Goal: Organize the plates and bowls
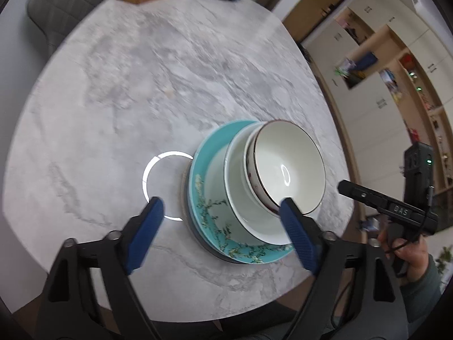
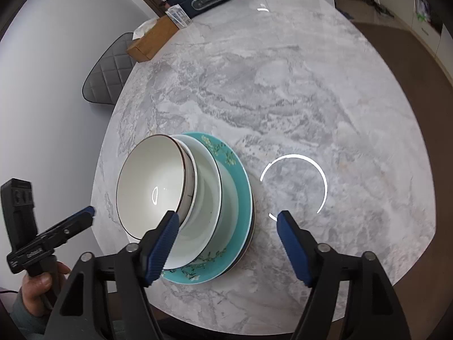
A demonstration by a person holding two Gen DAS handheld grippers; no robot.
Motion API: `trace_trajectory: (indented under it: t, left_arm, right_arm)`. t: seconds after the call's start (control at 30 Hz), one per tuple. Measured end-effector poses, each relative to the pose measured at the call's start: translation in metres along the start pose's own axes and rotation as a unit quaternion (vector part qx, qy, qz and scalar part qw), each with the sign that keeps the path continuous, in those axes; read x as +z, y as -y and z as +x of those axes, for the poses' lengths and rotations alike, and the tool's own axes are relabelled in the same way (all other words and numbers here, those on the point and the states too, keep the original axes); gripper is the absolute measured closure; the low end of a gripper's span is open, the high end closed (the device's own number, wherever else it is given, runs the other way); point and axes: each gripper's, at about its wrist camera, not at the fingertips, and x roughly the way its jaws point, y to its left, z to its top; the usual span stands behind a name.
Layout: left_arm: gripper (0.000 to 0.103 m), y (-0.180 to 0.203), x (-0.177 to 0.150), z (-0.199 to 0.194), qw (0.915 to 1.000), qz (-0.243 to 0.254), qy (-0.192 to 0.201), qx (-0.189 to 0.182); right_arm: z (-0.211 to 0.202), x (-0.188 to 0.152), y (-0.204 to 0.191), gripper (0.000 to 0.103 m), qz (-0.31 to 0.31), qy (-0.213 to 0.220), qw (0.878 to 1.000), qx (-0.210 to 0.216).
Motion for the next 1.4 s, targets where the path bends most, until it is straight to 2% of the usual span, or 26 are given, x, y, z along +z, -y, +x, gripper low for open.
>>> trace_trajectory:
  t: [0.03,0.1,0.17,0.3,0.4,0.5,0.6,0.73,0.8,1.07,1.3,1.4]
  left_arm:
    - [0.0,0.005,-0.003,-0.007,0.9997,0.001,0.013,0.022]
    - [0.0,0.015,-0.011,-0.023,0.9971,0.002,0.041,0.064]
    - [0.0,0.026,-0.022,-0.036,0.994,-0.003,0.061,0.091]
    - [0.0,0.053,-0.044,-0.057,0.9903,-0.017,0.079,0.113]
    - [0.0,0.08,-0.058,-0.073,0.9857,-0.01,0.095,0.139]
    - [0.0,0.1,-0.067,-0.085,0.984,-0.009,0.096,0.149]
    - [0.0,0.107,-0.075,-0.101,0.9873,-0.029,0.111,0.11]
    - [0.001,0.108,-0.08,-0.112,0.9923,-0.041,0.099,0.063]
    - [0.001,0.109,-0.083,-0.117,0.9936,-0.036,0.094,0.051]
    - [0.001,0.101,-0.098,-0.152,0.9949,-0.007,0.099,0.021]
    - [0.001,0.095,-0.11,-0.18,0.9902,0.002,0.117,0.077]
    - [0.0,0.095,-0.111,-0.187,0.9894,-0.004,0.116,0.088]
  right_arm:
    - [-0.005,-0.001,-0.003,0.024,-0.01,0.009,1.0,-0.002]
    - [-0.016,-0.003,-0.008,0.018,-0.032,0.029,0.999,-0.008]
    - [-0.028,-0.008,-0.014,0.018,-0.049,0.046,0.998,-0.013]
    - [-0.056,-0.019,-0.023,0.017,-0.064,0.079,0.994,-0.027]
    - [-0.079,-0.027,-0.028,0.014,-0.078,0.092,0.991,-0.052]
    - [-0.099,-0.035,-0.032,0.011,-0.085,0.103,0.988,-0.078]
    - [-0.121,-0.044,-0.038,0.011,-0.091,0.117,0.984,-0.101]
    - [-0.149,-0.058,-0.06,0.006,-0.118,0.147,0.972,-0.141]
    - [-0.162,-0.066,-0.072,0.0,-0.124,0.166,0.967,-0.15]
    - [-0.187,-0.088,-0.112,0.0,-0.119,0.192,0.963,-0.148]
    - [-0.19,-0.103,-0.132,0.0,-0.124,0.19,0.964,-0.141]
    - [-0.194,-0.11,-0.136,0.0,-0.124,0.197,0.964,-0.132]
